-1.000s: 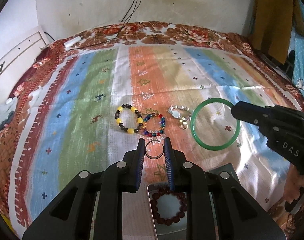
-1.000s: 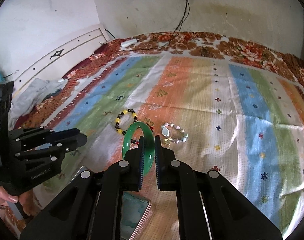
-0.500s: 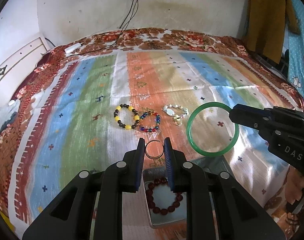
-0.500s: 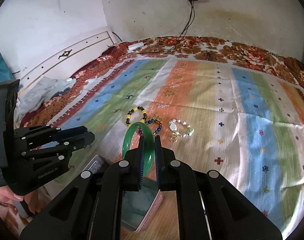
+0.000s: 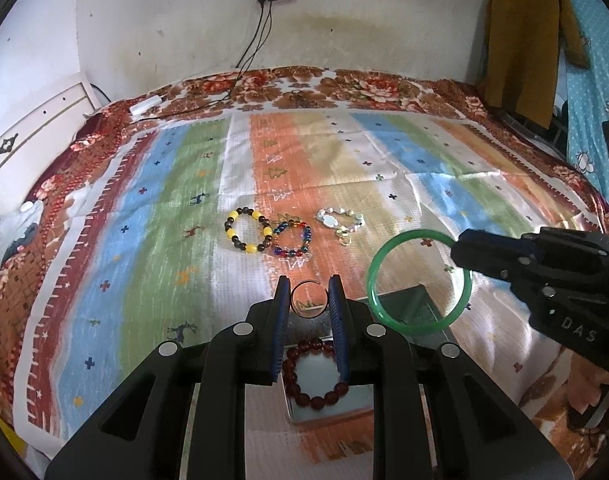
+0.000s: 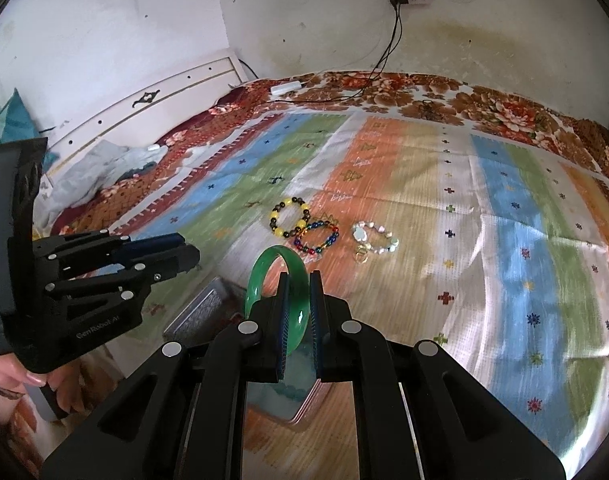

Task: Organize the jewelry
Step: 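Carry the ring and green bangle over the tin box and release both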

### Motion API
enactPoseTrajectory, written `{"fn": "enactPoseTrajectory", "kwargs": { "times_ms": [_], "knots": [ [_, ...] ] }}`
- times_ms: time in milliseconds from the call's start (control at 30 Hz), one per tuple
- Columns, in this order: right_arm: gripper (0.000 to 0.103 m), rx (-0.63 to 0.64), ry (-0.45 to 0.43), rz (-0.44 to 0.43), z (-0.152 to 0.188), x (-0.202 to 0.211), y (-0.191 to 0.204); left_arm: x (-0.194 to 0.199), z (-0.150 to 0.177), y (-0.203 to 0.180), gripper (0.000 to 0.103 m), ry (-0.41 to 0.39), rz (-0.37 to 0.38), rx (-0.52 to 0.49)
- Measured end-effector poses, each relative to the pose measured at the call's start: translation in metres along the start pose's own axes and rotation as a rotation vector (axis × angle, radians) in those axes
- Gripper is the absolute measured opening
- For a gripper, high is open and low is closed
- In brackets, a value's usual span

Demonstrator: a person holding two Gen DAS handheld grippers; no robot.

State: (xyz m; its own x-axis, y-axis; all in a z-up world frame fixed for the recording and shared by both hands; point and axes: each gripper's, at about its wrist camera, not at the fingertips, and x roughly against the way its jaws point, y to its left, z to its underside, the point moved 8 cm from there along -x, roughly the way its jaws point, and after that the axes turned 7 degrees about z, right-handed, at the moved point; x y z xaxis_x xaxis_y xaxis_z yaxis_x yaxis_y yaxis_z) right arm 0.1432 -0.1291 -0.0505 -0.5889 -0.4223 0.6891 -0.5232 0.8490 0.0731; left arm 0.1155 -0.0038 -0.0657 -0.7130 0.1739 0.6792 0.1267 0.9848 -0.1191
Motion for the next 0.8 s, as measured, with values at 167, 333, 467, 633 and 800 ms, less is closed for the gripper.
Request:
{"fn": "enactPoseTrajectory", "kwargs": {
  "times_ms": [167, 333, 467, 633, 800],
  "knots": [
    [0.010, 0.022, 0.021, -0.017, 0.010, 0.000, 0.009, 0.003, 0.008, -0.007, 0.019, 0.006, 0.009, -0.015],
    [0.011, -0.002, 0.031, -0.040, 0.012, 0.000, 0.008, 0.002, 0.009, -0.010, 0.040, 0.012, -0.007, -0.039],
    [0.028, -0.028, 0.039, -0.039, 0.012, -0.001, 0.003, 0.003, 0.008, -0.005, 0.040, 0.011, -0.015, -0.023],
    [0.032, -0.063, 0.057, -0.033, 0.011, -0.007, -0.006, 0.002, 0.005, 0.007, 0.046, 0.012, -0.019, 0.033],
    [0.034, -0.104, 0.082, -0.029, 0.009, -0.015, -0.019, -0.003, 0.002, 0.022, 0.048, 0.027, -0.030, 0.082]
  ]
}}
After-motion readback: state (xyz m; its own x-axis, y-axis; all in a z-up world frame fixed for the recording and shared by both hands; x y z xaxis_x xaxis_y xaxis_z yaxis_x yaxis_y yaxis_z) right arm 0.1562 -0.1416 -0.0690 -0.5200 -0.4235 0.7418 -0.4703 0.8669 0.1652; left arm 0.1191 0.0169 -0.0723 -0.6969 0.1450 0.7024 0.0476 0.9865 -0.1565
